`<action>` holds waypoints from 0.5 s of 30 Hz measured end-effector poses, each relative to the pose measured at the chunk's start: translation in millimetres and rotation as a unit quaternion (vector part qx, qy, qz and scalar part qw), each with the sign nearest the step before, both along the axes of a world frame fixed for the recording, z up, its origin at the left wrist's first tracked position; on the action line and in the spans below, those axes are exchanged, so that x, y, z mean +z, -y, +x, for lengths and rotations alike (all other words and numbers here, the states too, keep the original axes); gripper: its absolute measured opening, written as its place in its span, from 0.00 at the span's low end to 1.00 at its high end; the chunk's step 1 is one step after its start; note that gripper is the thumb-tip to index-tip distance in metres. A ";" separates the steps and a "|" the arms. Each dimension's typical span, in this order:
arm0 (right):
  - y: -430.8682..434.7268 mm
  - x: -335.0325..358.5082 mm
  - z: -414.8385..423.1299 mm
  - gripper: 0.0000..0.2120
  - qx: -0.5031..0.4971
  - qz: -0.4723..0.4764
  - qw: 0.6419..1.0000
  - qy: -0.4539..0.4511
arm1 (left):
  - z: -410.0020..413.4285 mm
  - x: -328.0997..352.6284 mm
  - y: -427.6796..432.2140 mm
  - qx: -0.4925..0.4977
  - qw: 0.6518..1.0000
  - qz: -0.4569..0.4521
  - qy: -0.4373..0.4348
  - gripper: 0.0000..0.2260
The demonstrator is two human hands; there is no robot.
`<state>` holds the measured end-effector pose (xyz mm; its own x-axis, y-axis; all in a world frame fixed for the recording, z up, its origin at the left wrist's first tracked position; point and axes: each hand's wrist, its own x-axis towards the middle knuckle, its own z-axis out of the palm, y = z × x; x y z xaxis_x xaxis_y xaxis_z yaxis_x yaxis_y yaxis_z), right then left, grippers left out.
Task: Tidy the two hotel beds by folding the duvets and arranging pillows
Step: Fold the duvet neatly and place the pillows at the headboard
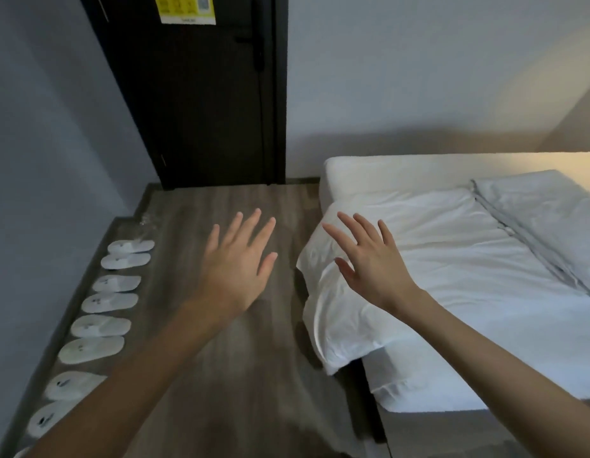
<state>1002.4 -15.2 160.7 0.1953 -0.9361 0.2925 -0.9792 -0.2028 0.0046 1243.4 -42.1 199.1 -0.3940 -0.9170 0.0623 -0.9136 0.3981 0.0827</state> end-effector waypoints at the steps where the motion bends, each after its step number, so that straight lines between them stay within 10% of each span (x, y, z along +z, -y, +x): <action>1: 6.6 4.2 11.0 0.29 -0.017 -0.004 1.000 0.001 | 10.3 2.3 15.8 -0.017 1.000 -0.003 -0.002 0.26; 15: 105.0 -27.5 49.5 0.30 -0.238 -0.017 0.971 0.004 | 20.7 -41.6 240.4 -0.228 0.973 0.015 -0.012 0.26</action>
